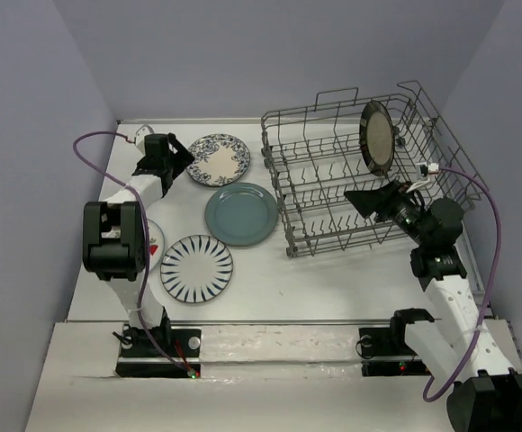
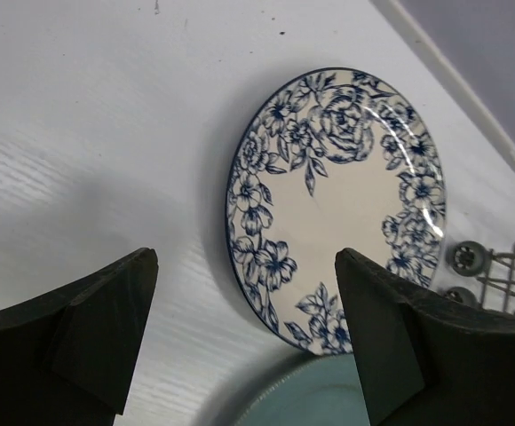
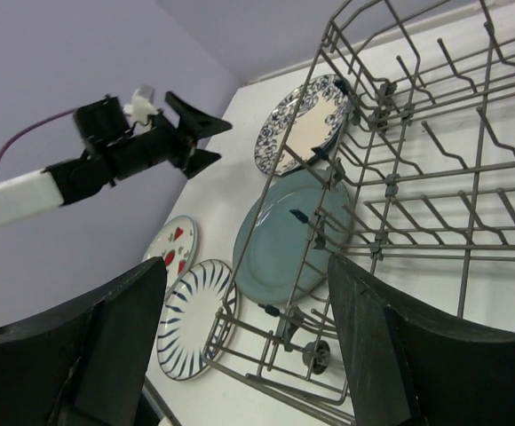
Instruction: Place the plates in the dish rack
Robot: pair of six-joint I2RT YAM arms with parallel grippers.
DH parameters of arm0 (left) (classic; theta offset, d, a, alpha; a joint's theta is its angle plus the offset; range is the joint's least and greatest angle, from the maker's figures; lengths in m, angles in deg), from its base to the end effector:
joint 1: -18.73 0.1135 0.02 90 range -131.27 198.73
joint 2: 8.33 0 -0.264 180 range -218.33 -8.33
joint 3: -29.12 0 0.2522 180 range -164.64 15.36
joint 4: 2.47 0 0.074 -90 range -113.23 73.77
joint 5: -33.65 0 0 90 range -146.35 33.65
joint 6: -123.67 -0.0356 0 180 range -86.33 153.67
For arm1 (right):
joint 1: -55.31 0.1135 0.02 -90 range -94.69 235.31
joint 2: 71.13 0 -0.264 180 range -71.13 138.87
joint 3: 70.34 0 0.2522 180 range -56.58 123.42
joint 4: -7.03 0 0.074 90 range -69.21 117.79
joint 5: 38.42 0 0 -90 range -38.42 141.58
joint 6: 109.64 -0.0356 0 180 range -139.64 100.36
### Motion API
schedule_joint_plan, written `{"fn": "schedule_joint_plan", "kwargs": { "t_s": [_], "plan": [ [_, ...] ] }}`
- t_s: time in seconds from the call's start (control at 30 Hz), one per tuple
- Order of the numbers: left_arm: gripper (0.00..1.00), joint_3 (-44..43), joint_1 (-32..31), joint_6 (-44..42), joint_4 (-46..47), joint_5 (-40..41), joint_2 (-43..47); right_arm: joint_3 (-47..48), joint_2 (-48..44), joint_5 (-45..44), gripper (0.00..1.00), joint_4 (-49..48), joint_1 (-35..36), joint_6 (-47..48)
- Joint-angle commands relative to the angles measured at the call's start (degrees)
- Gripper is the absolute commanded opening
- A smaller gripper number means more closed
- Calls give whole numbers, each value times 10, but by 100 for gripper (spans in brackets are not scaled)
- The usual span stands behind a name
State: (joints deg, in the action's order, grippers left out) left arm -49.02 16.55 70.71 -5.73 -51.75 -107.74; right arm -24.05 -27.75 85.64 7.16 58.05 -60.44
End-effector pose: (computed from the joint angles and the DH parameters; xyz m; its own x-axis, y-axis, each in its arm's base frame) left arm 0.3976 -0.0123 0.2370 -0.3101 -0.5891 -0.7462 -0.2778 0.8068 -0.5214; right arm 0.1822 0.0287 0.3126 -0.3543 0.5250 -0.7739 -0.4846 0.6047 0.6321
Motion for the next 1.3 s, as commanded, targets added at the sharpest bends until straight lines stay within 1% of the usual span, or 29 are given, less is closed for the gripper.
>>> {"fn": "schedule_joint_plan", "kwargs": {
  "t_s": [0.0, 0.17, 0.23, 0.43, 0.53, 0.67, 0.7, 0.73, 0.77, 0.83, 0.87, 0.97, 1.03, 1.13, 1.17, 1.23, 1.27],
  "plan": [
    [91, -79, 4, -34, -17, -27, -79, -12, -16, 40, 78, -32, 6, -9],
    [87, -99, 4, -14, 13, -47, -132, -19, -5, 44, 78, -32, 11, -2],
    [85, -109, 4, -12, 21, -80, -146, -19, 0, 45, 77, -35, 11, -1],
    [82, -110, 4, 11, 59, -108, -179, -19, 24, 47, 77, -47, 11, -5],
    [76, -109, 4, 25, 78, -116, -193, -14, 32, 46, 77, -50, 11, -7],
    [65, -106, 4, 44, 96, -122, -207, -7, 36, 41, 76, -47, 17, -6],
    [58, -103, 4, 53, 108, -120, -207, -6, 36, 39, 76, -47, 17, -7],
    [53, -94, 4, 58, 117, -118, -206, -5, 37, 38, 76, -46, 17, -7],
    [40, -89, 5, 63, 132, -119, -205, -4, 40, 38, 76, -45, 17, -7],
    [23, -82, 6, 71, 143, -115, -201, -2, 43, 37, 76, -44, 17, -7],
    [6, -74, 7, 73, 148, -113, -194, -1, 46, 37, 76, -44, 17, -8],
    [6, -51, 13, 73, 172, -105, -173, 5, 51, 40, 76, -40, 22, -2],
    [6, -38, 16, 75, 192, -103, -140, 16, 55, 42, 76, -30, 27, 6],
    [6, -12, 17, 71, 216, -88, -60, 37, 70, 56, 78, -15, 45, 31],
    [6, -8, 26, 69, 216, -86, -60, 45, 76, 56, 78, -15, 51, 37],
    [6, 0, 36, 68, 225, -79, -11, 65, 96, 57, 79, -4, 67, 46],
    [6, 7, 39, 69, 227, -76, 22, 72, 104, 53, 79, 0, 87, 55]
  ]
}}
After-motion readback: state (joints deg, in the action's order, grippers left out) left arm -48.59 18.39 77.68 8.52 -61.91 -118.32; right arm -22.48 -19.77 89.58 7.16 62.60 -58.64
